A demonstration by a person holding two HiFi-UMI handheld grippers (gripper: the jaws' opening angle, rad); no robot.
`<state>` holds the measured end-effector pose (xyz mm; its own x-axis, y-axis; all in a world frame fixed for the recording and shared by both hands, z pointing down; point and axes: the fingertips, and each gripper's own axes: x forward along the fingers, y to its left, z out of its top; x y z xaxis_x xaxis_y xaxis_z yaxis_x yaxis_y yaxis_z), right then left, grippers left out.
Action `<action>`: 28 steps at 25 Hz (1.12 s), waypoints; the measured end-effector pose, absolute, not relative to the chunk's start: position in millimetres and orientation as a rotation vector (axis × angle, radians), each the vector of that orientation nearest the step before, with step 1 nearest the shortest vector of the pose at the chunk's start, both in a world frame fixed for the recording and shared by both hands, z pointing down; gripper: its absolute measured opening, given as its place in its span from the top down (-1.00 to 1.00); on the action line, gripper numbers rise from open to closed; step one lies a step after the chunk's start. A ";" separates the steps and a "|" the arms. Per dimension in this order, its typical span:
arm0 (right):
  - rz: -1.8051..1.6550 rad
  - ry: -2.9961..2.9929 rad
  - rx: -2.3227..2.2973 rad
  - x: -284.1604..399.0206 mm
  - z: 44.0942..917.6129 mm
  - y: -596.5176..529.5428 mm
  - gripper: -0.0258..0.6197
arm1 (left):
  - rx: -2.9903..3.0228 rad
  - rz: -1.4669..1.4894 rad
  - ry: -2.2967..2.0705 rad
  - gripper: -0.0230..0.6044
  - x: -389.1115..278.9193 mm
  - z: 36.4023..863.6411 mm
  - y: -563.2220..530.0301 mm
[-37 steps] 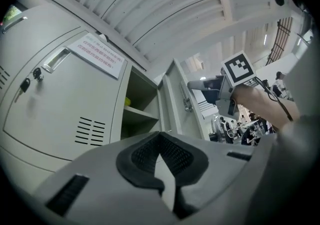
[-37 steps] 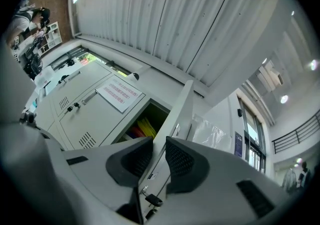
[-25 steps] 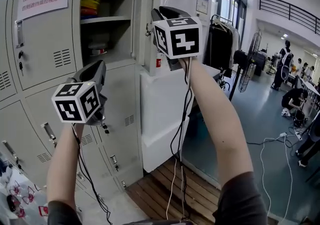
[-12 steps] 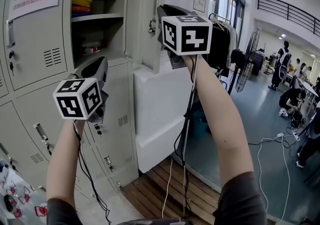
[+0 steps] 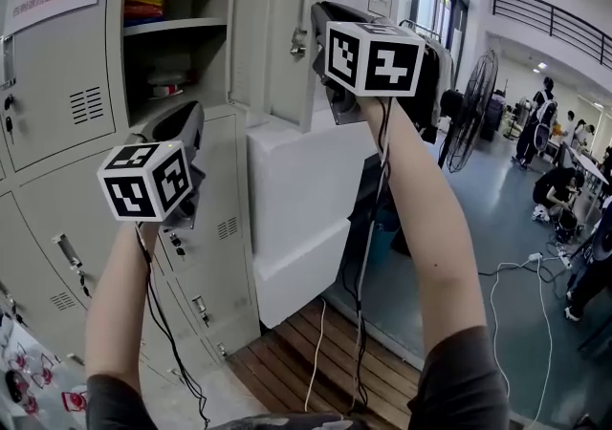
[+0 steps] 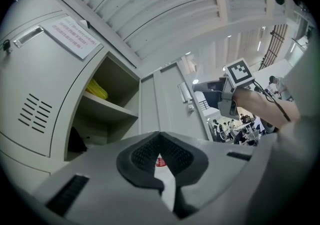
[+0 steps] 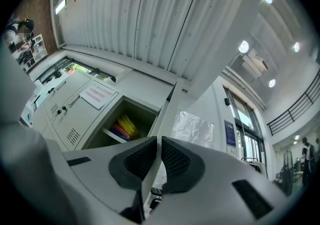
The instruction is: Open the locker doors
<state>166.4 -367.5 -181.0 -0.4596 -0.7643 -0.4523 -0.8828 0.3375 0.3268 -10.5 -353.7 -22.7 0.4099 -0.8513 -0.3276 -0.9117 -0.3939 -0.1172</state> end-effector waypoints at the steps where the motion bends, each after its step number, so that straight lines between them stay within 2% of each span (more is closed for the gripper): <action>1: 0.791 2.379 -1.490 167.6 -180.7 -369.1 0.76 | -2.392 0.311 1.541 0.90 -11.1 -21.4 -355.0; 6: 0.774 2.403 -1.420 169.4 -167.2 -367.5 0.75 | -2.363 0.296 1.575 0.90 -21.7 -13.4 -357.6; 10: 0.826 2.436 -1.343 158.7 -140.0 -351.4 0.44 | -2.259 0.187 1.630 0.90 -40.2 0.9 -357.6; 18: 0.758 2.452 -1.275 149.2 -86.1 -332.9 0.13 | -2.215 0.119 1.683 0.90 -72.5 33.5 -339.5; 28: 0.640 2.482 -1.175 112.3 23.9 -298.3 -0.02 | -2.268 0.043 1.777 0.90 -113.7 121.3 -306.2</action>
